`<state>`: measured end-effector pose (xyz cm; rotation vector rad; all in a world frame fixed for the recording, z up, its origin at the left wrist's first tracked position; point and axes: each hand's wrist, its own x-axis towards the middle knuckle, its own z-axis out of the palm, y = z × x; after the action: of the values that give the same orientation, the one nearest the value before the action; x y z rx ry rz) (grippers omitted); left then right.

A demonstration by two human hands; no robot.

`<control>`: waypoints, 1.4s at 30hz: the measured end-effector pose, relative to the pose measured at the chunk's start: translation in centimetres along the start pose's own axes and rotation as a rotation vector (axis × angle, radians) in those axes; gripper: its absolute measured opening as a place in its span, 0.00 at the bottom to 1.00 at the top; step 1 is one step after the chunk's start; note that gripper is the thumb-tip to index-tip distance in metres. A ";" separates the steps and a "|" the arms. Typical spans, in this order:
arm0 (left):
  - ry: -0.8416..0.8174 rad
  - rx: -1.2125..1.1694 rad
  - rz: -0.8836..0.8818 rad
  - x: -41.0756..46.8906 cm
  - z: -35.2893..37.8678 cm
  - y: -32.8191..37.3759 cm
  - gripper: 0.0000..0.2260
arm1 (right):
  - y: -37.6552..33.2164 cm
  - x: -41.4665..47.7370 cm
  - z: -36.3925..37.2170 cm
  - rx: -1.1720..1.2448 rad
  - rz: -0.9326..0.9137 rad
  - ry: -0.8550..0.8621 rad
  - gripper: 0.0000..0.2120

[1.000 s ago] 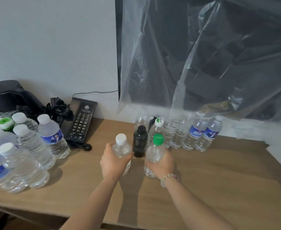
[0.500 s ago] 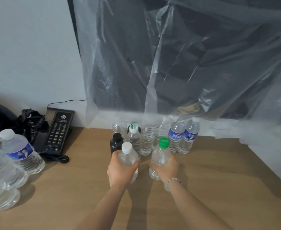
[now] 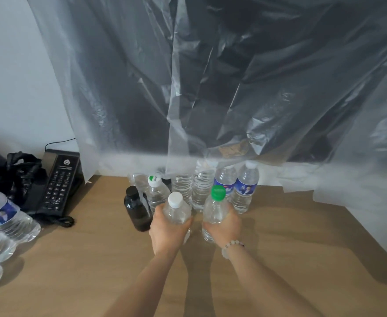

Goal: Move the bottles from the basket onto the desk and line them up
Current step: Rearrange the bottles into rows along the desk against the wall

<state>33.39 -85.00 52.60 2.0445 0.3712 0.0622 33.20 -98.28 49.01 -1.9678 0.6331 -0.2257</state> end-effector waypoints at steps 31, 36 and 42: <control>-0.207 0.361 -0.111 0.3 2.1 -4.6 0.13 | 1.9 3.1 -1.0 -0.057 -0.079 -0.111 0.35; -0.268 0.387 -0.090 0.8 3.5 -5.4 0.18 | 1.7 3.1 -1.1 -0.048 -0.064 -0.109 0.32; -0.213 0.299 0.021 1.3 5.7 -5.1 0.15 | 1.4 2.8 -1.3 -0.022 -0.044 -0.111 0.34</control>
<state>34.57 -87.24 45.31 2.3231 0.2357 -0.2091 34.56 -101.22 48.04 -2.0015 0.5232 -0.1357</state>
